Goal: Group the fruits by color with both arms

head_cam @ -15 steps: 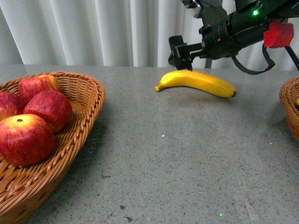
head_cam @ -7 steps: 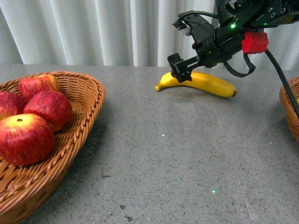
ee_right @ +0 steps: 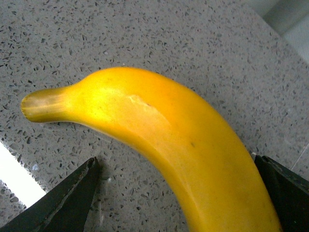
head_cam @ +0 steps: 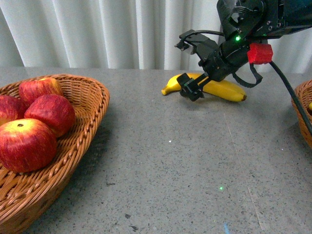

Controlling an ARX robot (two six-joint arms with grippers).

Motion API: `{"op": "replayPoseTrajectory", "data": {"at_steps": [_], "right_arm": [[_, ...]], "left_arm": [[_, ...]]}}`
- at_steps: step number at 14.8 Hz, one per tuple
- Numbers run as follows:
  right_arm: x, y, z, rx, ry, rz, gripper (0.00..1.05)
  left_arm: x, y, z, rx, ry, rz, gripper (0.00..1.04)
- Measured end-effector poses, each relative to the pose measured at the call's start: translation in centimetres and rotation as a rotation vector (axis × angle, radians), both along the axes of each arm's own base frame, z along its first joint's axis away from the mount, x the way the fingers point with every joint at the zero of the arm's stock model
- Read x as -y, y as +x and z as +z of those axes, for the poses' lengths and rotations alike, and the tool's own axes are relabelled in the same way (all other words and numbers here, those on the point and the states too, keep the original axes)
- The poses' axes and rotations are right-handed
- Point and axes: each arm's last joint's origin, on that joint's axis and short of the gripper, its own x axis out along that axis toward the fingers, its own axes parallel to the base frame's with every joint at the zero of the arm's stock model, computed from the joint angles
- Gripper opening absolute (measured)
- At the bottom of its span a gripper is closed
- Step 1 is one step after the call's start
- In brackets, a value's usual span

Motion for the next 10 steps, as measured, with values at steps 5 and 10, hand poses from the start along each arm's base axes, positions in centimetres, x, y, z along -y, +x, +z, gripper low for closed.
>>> {"op": "replayPoseTrajectory", "data": {"at_steps": [5, 10], "right_arm": [[-1.7, -0.3, -0.3, 0.042, 0.009, 0.022, 0.65], [0.2, -0.4, 0.5, 0.078, 0.177, -0.045, 0.39]], "left_arm": [[0.0, 0.0, 0.0, 0.0, 0.0, 0.0, 0.98], [0.0, 0.0, 0.0, 0.0, 0.0, 0.0, 0.98]]}}
